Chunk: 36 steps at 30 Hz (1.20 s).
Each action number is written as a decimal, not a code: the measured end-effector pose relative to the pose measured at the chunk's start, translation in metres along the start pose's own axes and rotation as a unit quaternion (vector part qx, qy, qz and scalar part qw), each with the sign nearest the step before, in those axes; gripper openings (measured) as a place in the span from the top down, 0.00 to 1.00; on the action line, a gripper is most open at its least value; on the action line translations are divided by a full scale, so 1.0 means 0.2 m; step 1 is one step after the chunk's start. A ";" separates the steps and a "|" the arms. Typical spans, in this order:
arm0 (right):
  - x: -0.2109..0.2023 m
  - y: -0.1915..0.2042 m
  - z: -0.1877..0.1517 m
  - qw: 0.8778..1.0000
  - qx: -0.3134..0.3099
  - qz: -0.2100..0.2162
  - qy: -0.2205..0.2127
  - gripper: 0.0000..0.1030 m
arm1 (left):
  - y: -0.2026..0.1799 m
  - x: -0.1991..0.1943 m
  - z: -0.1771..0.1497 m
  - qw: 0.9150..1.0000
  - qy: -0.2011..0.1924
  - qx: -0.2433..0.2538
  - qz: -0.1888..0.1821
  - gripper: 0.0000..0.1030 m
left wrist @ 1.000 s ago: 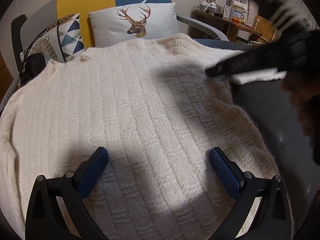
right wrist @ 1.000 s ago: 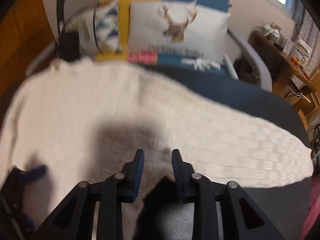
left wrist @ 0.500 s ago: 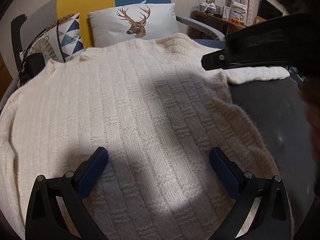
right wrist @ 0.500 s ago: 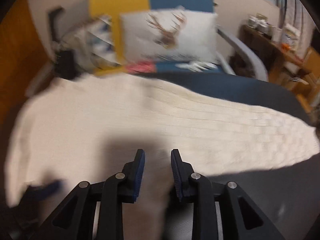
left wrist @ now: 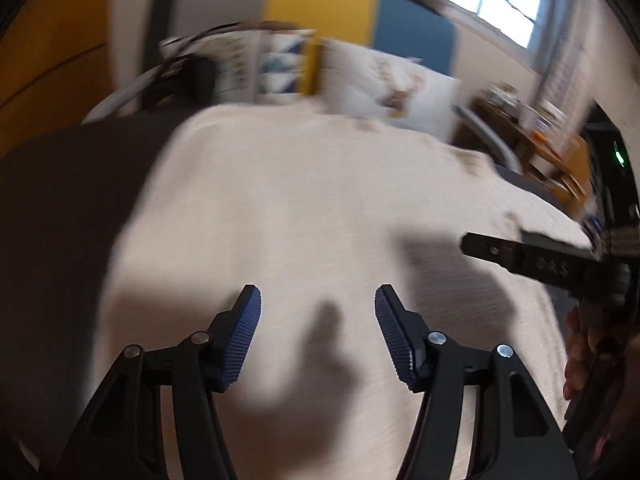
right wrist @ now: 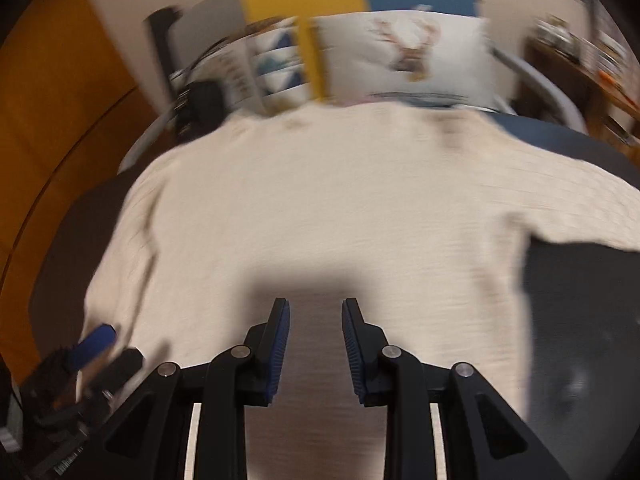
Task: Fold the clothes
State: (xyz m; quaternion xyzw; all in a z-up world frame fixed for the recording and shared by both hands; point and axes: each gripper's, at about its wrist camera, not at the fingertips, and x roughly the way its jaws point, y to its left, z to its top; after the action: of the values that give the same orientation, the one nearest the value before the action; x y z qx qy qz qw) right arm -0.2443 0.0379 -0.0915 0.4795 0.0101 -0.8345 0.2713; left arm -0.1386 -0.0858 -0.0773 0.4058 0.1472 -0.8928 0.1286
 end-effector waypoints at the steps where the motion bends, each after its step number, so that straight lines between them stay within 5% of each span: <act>1: 0.02 0.07 -0.01 1.000 -0.012 0.008 0.001 0.74 | 0.08 -0.02 -0.01 1.000 0.007 -0.017 0.007 0.39; 7: 0.17 0.40 -0.01 0.995 -0.095 -0.018 -0.002 0.74 | 0.44 -0.15 -0.09 0.996 0.022 -0.070 0.042 0.36; 13: 0.34 0.49 0.07 0.991 -0.123 -0.045 -0.024 0.75 | 0.44 -0.18 -0.16 0.998 0.041 -0.030 0.029 0.31; 19: 0.45 0.51 0.01 0.987 -0.146 -0.055 -0.032 0.75 | 0.39 -0.17 -0.23 0.997 0.054 0.025 0.058 0.30; 26: 0.48 0.53 -0.01 0.984 -0.158 -0.071 -0.040 0.75 | 0.52 -0.18 -0.32 0.997 0.047 -0.062 0.009 0.22; 28: 0.47 0.52 -0.02 0.985 -0.155 -0.067 -0.042 0.75 | 0.53 -0.19 -0.33 0.997 0.044 -0.063 -0.010 0.34; 32: 0.46 0.51 -0.02 0.986 -0.150 -0.062 -0.044 0.75 | 0.51 -0.21 -0.28 0.997 0.054 -0.037 -0.042 0.76; 36: 0.46 0.52 -0.03 0.985 -0.152 -0.065 -0.045 0.75 | 0.58 -0.23 -0.19 0.991 0.077 -0.062 -0.087 0.83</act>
State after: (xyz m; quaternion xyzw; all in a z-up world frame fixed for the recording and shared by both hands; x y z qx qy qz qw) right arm -0.2282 -0.0904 -0.1439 0.3923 0.1560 -0.8600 0.2867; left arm -0.0418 -0.1736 -0.0847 0.4506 0.2464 -0.8556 0.0640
